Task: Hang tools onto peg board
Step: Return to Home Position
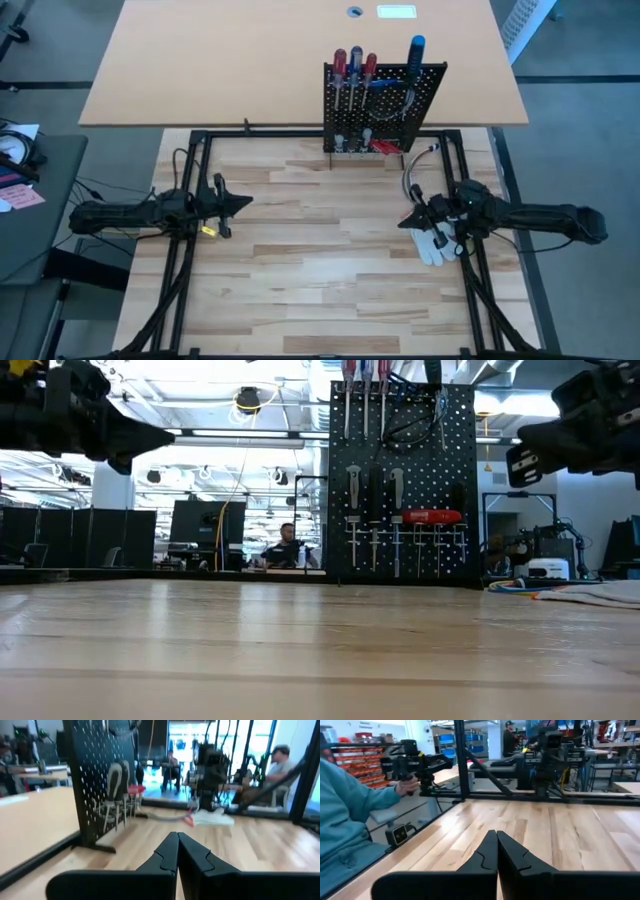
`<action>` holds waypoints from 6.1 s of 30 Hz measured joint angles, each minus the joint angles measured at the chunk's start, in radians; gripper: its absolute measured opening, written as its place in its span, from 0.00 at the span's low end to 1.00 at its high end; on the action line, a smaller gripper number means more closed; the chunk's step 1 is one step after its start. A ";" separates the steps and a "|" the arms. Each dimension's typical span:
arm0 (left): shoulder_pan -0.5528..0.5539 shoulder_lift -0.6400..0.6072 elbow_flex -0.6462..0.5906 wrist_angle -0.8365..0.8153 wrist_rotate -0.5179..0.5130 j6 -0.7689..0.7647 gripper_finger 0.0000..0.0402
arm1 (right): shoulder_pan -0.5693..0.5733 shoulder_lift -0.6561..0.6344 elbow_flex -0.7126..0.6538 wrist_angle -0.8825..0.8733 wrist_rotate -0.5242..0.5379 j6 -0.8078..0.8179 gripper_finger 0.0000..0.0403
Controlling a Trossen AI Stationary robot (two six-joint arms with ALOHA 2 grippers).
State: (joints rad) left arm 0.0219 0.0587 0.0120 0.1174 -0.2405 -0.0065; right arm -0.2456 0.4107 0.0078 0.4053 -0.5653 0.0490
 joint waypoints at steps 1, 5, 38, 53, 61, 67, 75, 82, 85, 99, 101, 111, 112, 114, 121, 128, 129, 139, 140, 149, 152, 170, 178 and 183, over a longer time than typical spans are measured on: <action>0.000 -0.002 0.000 0.005 0.000 0.001 0.00 | 0.006 0.000 0.000 -0.006 0.018 0.011 0.01; -0.001 0.001 -0.001 -0.002 0.000 0.018 0.00 | 0.025 0.001 0.000 0.049 0.150 0.107 0.02; -0.001 -0.006 0.002 -0.057 0.033 0.021 0.00 | 0.094 -0.397 0.000 -0.369 0.641 -0.019 0.01; -0.001 0.015 0.002 -0.070 0.053 0.047 0.00 | 0.147 -0.282 -0.002 -0.373 0.640 -0.004 0.05; -0.001 0.013 0.002 -0.073 0.053 -0.024 0.00 | 0.147 -0.237 -0.002 -0.374 0.640 0.055 0.05; -0.001 0.013 0.002 -0.073 0.052 -0.030 0.00 | 0.150 -0.238 -0.003 -0.374 0.640 0.056 0.05; -0.018 0.012 0.002 -0.074 0.051 -0.025 0.00 | 0.356 -0.319 -0.003 -0.373 0.644 0.056 0.05; -0.028 0.012 0.002 -0.074 0.050 -0.024 0.00 | 0.502 -0.373 -0.003 -0.371 0.644 0.056 0.05; -0.028 0.007 0.002 -0.074 0.050 -0.024 0.00 | 0.539 -0.373 -0.003 -0.371 0.644 0.056 0.05; -0.024 0.006 0.001 -0.074 0.051 -0.024 0.00 | 0.587 -0.373 -0.003 -0.370 0.644 0.056 0.05; -0.017 0.005 0.001 -0.074 0.050 -0.024 0.00 | 0.587 -0.373 -0.003 -0.370 0.644 0.056 0.05; -0.013 0.006 0.001 -0.074 0.050 -0.024 0.00 | 0.586 -0.373 -0.003 -0.370 0.644 0.056 0.05; -0.013 0.006 0.001 -0.074 0.050 -0.024 0.00 | 0.586 -0.373 -0.003 -0.370 0.644 0.056 0.05; -0.013 0.006 0.001 -0.074 0.050 -0.024 0.00 | 0.586 -0.373 -0.003 -0.370 0.644 0.056 0.05; -0.013 0.006 0.001 -0.074 0.050 -0.024 0.00 | 0.586 -0.373 -0.003 -0.370 0.644 0.056 0.05; -0.013 0.006 0.001 -0.074 0.050 -0.024 0.00 | 0.586 -0.373 -0.003 -0.370 0.644 0.056 0.05; -0.013 0.006 0.001 -0.074 0.050 -0.024 0.00 | 0.586 -0.373 -0.003 -0.371 0.644 0.056 0.05; -0.013 0.006 0.001 -0.074 0.050 -0.024 0.00 | 0.586 -0.373 -0.003 -0.371 0.644 0.056 0.05; -0.013 0.006 0.001 -0.074 0.050 -0.024 0.00 | 0.586 -0.373 -0.003 -0.371 0.644 0.056 0.05; -0.013 0.006 0.001 -0.074 0.050 -0.024 0.00 | 0.586 -0.373 -0.003 -0.371 0.644 0.056 0.05; -0.013 0.006 0.001 -0.074 0.050 -0.024 0.00 | 0.586 -0.373 -0.003 -0.371 0.644 0.056 0.05; -0.013 0.006 0.001 -0.074 0.050 -0.024 0.00 | 0.586 -0.373 -0.003 -0.371 0.644 0.056 0.05; -0.013 0.006 0.001 -0.074 0.050 -0.024 0.00 | 0.586 -0.373 -0.003 -0.371 0.644 0.056 0.05; -0.013 0.006 0.002 -0.074 0.050 -0.024 0.00 | 0.586 -0.373 -0.003 -0.371 0.644 0.056 0.05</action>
